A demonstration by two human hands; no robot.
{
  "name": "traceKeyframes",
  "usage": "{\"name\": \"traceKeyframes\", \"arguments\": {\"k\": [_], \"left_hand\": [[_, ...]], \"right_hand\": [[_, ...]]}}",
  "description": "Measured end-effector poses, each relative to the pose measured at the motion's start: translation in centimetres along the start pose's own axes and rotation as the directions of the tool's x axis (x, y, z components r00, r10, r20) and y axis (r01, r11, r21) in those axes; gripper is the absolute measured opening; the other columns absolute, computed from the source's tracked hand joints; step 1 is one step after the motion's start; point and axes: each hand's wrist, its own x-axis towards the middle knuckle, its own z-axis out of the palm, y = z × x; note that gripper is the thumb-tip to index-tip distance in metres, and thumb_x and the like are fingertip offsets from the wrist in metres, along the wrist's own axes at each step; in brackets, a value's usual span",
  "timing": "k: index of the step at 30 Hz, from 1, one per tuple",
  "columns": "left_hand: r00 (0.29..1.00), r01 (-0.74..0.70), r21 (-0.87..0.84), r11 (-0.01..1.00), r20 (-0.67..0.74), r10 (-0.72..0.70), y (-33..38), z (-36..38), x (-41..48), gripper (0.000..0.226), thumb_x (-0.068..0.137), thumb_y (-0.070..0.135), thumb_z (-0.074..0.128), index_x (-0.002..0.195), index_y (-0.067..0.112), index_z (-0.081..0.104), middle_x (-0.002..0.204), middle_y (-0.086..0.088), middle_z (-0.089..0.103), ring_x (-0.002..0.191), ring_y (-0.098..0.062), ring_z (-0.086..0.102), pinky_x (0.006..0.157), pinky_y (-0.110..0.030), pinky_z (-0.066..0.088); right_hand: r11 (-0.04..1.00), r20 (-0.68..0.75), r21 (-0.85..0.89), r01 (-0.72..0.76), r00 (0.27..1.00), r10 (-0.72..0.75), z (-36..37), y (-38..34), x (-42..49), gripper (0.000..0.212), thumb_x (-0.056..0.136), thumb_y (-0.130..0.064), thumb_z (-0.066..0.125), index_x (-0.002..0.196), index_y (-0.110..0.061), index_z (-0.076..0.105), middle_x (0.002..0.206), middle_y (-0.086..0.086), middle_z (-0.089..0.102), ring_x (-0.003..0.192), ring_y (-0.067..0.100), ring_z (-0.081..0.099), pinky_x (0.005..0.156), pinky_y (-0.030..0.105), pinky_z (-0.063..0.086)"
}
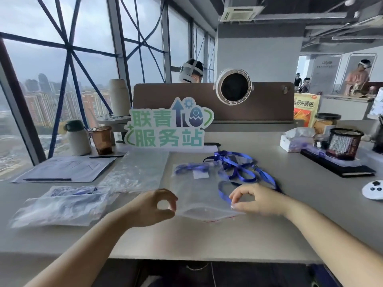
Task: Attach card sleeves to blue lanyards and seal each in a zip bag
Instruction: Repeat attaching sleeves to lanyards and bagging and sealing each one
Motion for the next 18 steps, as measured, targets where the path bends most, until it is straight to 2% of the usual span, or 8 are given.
{"name": "traceKeyframes", "arguments": {"k": [2, 4, 6, 7, 9, 11, 14, 18], "left_hand": [[0.998, 0.047, -0.084, 0.995, -0.04, -0.051, 0.2, -0.2, 1.0, 0.014, 0.09, 0.035, 0.058, 0.103, 0.034, 0.064, 0.128, 0.019, 0.053, 0.117, -0.002, 0.049, 0.093, -0.018, 0.034], [0.992, 0.048, -0.016, 0.999, -0.117, -0.05, 0.2, -0.3, 2.8, 0.028, 0.094, 0.04, 0.05, 0.119, 0.032, 0.059, 0.139, 0.012, 0.048, 0.125, -0.009, 0.046, 0.102, -0.024, 0.034], [0.993, 0.053, 0.129, 0.99, -0.11, -0.039, 0.1, 0.0, 4.9, 0.045, 0.097, 0.044, 0.04, 0.139, 0.028, 0.043, 0.152, 0.009, 0.031, 0.138, -0.015, 0.033, 0.11, -0.029, 0.026], [0.995, 0.069, 0.19, 0.979, -0.078, -0.055, -0.1, 0.4, 5.9, 0.052, 0.098, 0.047, 0.034, 0.146, 0.027, 0.031, 0.157, 0.009, 0.018, 0.143, -0.015, 0.022, 0.114, -0.031, 0.019], [0.994, 0.104, 0.276, 0.955, 0.013, -0.112, -0.6, 1.5, 7.6, 0.061, 0.098, 0.052, 0.023, 0.151, 0.026, 0.008, 0.158, 0.008, -0.005, 0.146, -0.013, -0.003, 0.117, -0.035, 0.002], [0.978, 0.119, 0.325, 0.938, 0.125, -0.167, -1.1, 2.8, 8.5, 0.064, 0.097, 0.055, 0.016, 0.15, 0.027, -0.004, 0.157, 0.007, -0.016, 0.144, -0.013, -0.016, 0.118, -0.039, -0.007], [0.94, 0.1, 0.402, 0.91, 0.263, -0.219, -1.9, 3.6, 8.8, 0.065, 0.095, 0.059, 0.014, 0.15, 0.031, -0.007, 0.156, 0.008, -0.017, 0.143, -0.015, -0.018, 0.117, -0.042, -0.012], [0.976, 0.098, 0.347, 0.933, 0.152, -0.159, -2.1, 1.6, 11.1, 0.064, 0.092, 0.064, 0.016, 0.149, 0.038, -0.002, 0.155, 0.01, -0.016, 0.144, -0.016, -0.017, 0.117, -0.045, -0.009]], "right_hand": [[0.999, -0.047, 0.034, -0.008, 0.999, 0.009, -0.1, -0.4, 0.9, 0.033, 0.073, -0.062, 0.061, 0.096, -0.038, 0.065, 0.111, -0.021, 0.063, 0.108, -0.002, 0.056, 0.098, 0.022, 0.041], [0.999, -0.097, -0.039, 0.001, 0.995, -0.005, -0.2, -0.7, 2.4, 0.041, 0.086, -0.057, 0.052, 0.122, -0.036, 0.055, 0.132, -0.018, 0.052, 0.125, 0.002, 0.044, 0.106, 0.025, 0.035], [0.981, -0.106, -0.196, -0.015, 0.994, -0.006, 0.0, -1.1, 4.2, 0.059, 0.092, -0.057, 0.038, 0.145, -0.033, 0.026, 0.154, -0.017, 0.02, 0.144, 0.009, 0.012, 0.117, 0.035, 0.015], [0.962, -0.084, -0.27, -0.036, 0.996, 0.014, 0.2, -1.2, 5.1, 0.065, 0.093, -0.059, 0.03, 0.149, -0.032, 0.011, 0.155, -0.018, 0.003, 0.145, 0.009, -0.006, 0.119, 0.038, 0.003], [0.925, -0.002, -0.375, -0.06, 0.998, 0.064, 0.9, -0.9, 6.8, 0.07, 0.092, -0.063, 0.016, 0.148, -0.031, -0.011, 0.153, -0.018, -0.019, 0.14, 0.008, -0.025, 0.117, 0.04, -0.011], [0.868, 0.088, -0.492, -0.071, 0.987, 0.131, 2.0, -0.1, 7.9, 0.075, 0.089, -0.068, 0.008, 0.146, -0.028, -0.018, 0.153, -0.013, -0.025, 0.138, 0.008, -0.029, 0.116, 0.042, -0.014], [0.787, 0.195, -0.61, -0.085, 0.948, 0.253, 2.6, 1.0, 9.0, 0.08, 0.086, -0.072, 0.006, 0.147, -0.025, -0.016, 0.154, -0.011, -0.022, 0.14, 0.011, -0.025, 0.115, 0.046, -0.015], [0.821, 0.066, -0.565, -0.087, 0.986, 0.15, 0.3, 0.5, 11.3, 0.077, 0.086, -0.071, 0.008, 0.149, -0.03, -0.01, 0.154, -0.013, -0.021, 0.142, 0.013, -0.023, 0.115, 0.047, -0.015]]}}
